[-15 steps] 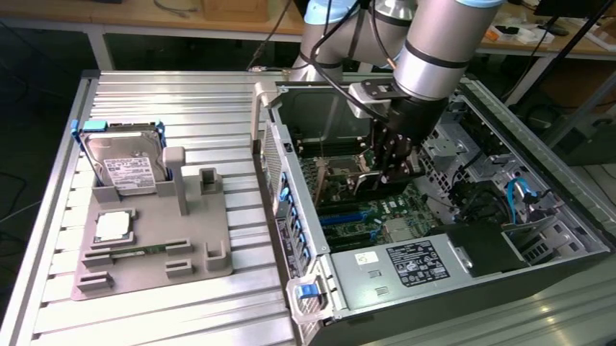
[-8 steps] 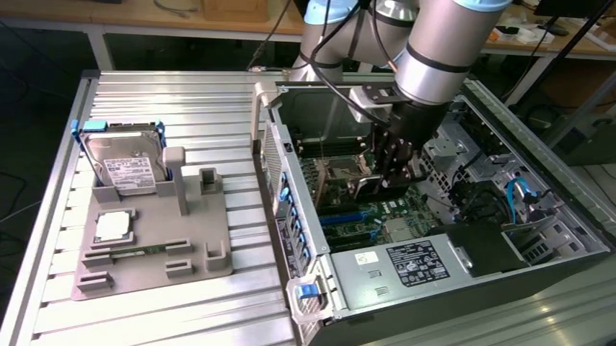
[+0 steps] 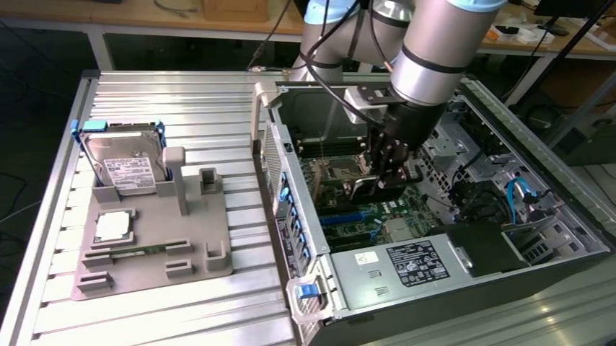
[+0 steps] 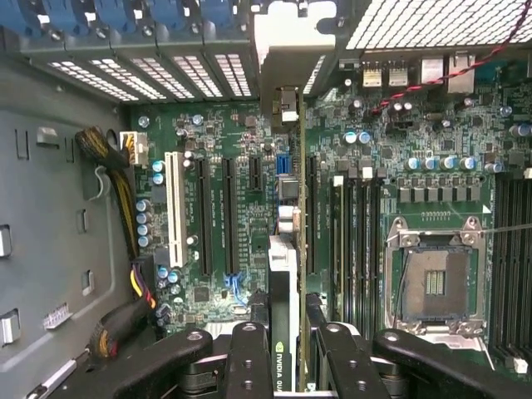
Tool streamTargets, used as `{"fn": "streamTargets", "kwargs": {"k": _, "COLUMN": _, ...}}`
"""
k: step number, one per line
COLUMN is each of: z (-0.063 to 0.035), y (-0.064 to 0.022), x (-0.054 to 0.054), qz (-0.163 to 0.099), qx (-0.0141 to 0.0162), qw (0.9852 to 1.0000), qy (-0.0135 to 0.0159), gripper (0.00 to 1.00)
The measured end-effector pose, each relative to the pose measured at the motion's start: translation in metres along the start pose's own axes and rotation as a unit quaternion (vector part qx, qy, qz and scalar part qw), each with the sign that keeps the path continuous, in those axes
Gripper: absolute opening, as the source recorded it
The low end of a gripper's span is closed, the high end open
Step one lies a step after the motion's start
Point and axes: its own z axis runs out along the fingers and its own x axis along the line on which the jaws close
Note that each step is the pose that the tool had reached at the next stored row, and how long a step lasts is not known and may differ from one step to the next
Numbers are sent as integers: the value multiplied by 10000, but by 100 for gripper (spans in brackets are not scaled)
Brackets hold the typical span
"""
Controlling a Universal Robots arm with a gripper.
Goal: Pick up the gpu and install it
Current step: 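Insert the gpu into the slot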
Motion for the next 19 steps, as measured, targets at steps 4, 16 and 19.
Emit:
{"fn": "streamTargets", "kwargs": {"k": 4, "z": 28, "y": 20, "x": 3, "qz": 0, "qx": 0, "qw": 10000, "qy": -19, "gripper": 27}}
{"fn": "streamTargets", "kwargs": {"k": 16, "z": 94, "y": 32, "x": 1, "qz": 1, "qx": -1, "qw": 10000, "qy": -48, "gripper": 27}}
{"fn": "streamTargets", "kwargs": {"k": 19, "z": 103, "y": 33, "x": 4, "qz": 1, "qx": -1, "qw": 10000, "qy": -54, "gripper": 27}}
